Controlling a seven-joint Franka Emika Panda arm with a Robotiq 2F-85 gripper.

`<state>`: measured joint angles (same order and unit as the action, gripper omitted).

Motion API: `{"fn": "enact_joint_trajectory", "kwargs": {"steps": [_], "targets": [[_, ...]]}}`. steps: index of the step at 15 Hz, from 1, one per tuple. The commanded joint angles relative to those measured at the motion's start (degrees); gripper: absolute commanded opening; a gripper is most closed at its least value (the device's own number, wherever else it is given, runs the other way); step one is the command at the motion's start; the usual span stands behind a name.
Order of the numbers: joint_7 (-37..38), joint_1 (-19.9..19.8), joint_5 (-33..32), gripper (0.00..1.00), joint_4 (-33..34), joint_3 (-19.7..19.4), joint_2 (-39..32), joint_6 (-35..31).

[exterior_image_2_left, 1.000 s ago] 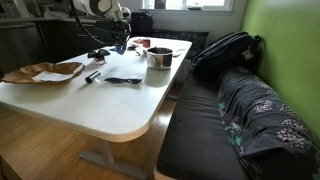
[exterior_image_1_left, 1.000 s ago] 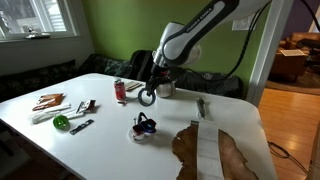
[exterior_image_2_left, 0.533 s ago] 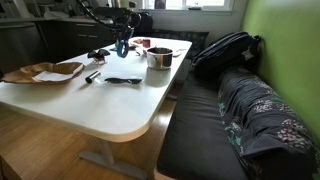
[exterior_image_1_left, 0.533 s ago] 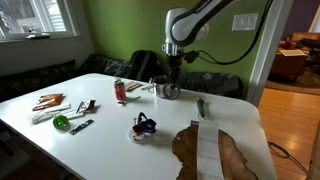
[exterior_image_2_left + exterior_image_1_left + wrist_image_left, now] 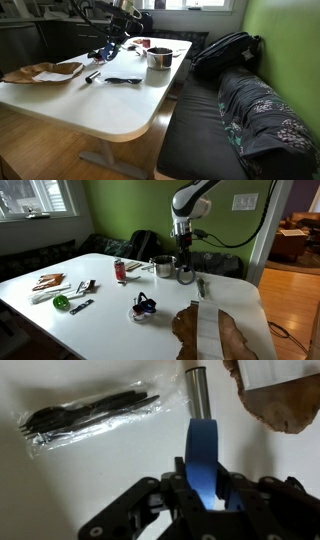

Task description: Put the tape on the table

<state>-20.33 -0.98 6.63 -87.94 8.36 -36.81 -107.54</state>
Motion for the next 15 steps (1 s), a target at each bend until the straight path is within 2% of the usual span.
{"fn": "enact_joint_trajectory", "kwargs": {"steps": [1, 3, 5, 8, 10, 15], "targets": [[-3.13, -4.30, 7.05, 0.07, 7.48, 0.88, -5.49, 9.06], [-0.59, -5.26, 11.03, 0.07, 9.92, 0.69, -7.92, 11.54], [0.51, -5.37, 15.54, 0.07, 9.34, 1.13, -9.58, 6.12], [-1.03, -4.17, 18.03, 0.07, 7.50, 1.82, -11.46, -4.50], [-1.22, -4.14, 19.12, 0.07, 7.76, 3.03, -13.15, -9.12], [-1.87, -6.05, 23.53, 0.07, 8.35, 7.02, -15.57, -12.83]]}}
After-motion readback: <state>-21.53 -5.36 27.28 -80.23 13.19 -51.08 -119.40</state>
